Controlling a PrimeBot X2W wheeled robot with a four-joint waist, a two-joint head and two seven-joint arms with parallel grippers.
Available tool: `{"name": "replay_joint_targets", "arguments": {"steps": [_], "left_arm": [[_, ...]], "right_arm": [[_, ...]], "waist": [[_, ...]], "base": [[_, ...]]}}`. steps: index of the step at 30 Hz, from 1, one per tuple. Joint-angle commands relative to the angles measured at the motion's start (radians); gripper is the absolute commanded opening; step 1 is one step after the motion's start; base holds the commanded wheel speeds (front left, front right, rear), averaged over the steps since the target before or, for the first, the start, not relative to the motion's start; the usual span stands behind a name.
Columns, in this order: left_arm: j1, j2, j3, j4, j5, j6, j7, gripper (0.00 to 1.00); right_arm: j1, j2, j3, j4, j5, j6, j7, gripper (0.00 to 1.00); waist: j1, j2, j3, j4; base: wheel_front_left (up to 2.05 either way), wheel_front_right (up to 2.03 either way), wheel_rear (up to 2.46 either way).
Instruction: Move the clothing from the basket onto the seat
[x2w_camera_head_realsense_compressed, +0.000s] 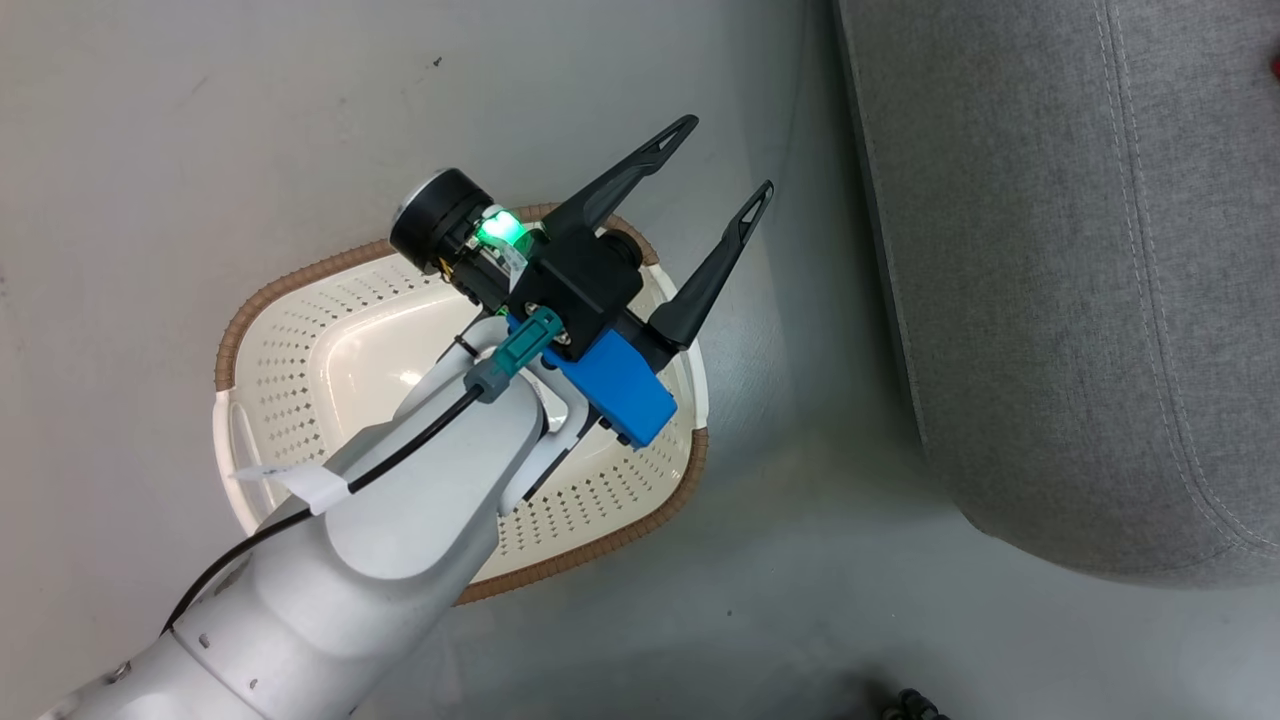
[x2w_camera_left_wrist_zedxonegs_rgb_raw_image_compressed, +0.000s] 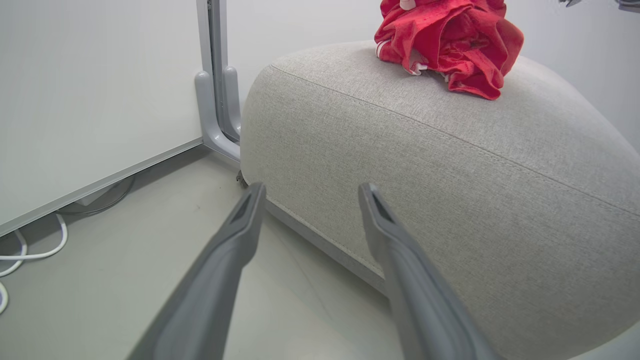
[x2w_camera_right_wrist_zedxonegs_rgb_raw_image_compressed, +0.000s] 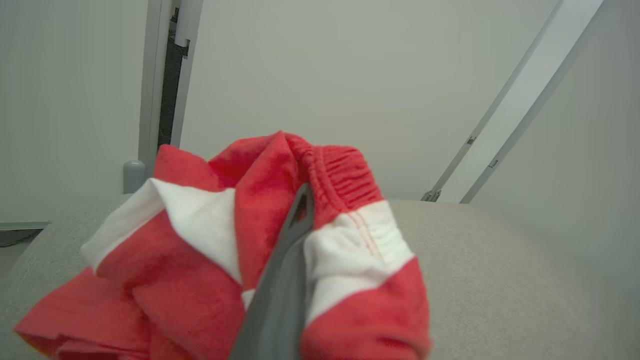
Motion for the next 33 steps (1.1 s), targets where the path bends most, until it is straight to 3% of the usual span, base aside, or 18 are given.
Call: {"name": "replay_joint_targets", "arguments": {"steps": [1, 5, 6, 7, 8, 23, 33], "left_arm": [[-0.017, 0.004, 0.0, -0.002, -0.002, 0.005, 0.004, 1.0], [-0.016, 0.008, -0.001, 0.0, -0.006, 0.009, 0.003, 1.0], [-0.016, 0.009, -0.001, 0.0, -0.007, 0.01, 0.002, 1.0], [-0.016, 0.009, -0.002, 0.0, -0.007, 0.01, 0.001, 1.0], [-0.015, 0.009, -0.003, -0.001, -0.008, 0.011, 0.0, 1.0], [0.074, -0.004, 0.007, 0.011, -0.034, 0.022, -0.023, 1.0], [0.207, 0.003, 0.087, -0.028, -0.043, 0.051, -0.028, 1.0]], "right_arm": [[0.03, 0.02, -0.008, 0.005, 0.001, 0.0, -0.003, 0.0], [0.071, 0.057, -0.018, 0.011, 0.002, 0.0, -0.003, 0.0], [0.079, 0.066, -0.022, 0.011, 0.008, 0.0, -0.003, 0.22], [0.09, 0.072, -0.021, 0.014, 0.006, 0.0, -0.003, 0.72], [0.099, 0.077, -0.021, 0.018, 0.007, 0.0, -0.003, 1.0], [0.365, 0.195, -0.057, -0.083, -0.042, 0.0, -0.003, 1.0], [0.56, 0.263, 0.008, -0.217, -0.04, 0.0, -0.003, 1.0]], "waist": [[-0.0001, 0.0, 0.0, 0.0], [-0.0001, 0.0, -0.009, -0.004], [-0.0001, 0.0, -0.013, -0.006], [-0.0001, 0.0, -0.018, -0.007], [-0.0001, 0.0, -0.024, -0.009], [-0.0001, 0.0, -0.201, -0.014], [-0.0001, 0.0, -0.358, 0.024]], "base": [[0.0, 0.0, 0.0], [0.0, 0.0, 0.0], [0.0, 0.0, 0.0], [0.0, 0.0, 0.0], [0.0, 0.0, 0.0], [0.0, 0.0, 0.0], [0.0, 0.0, 0.0]]}}
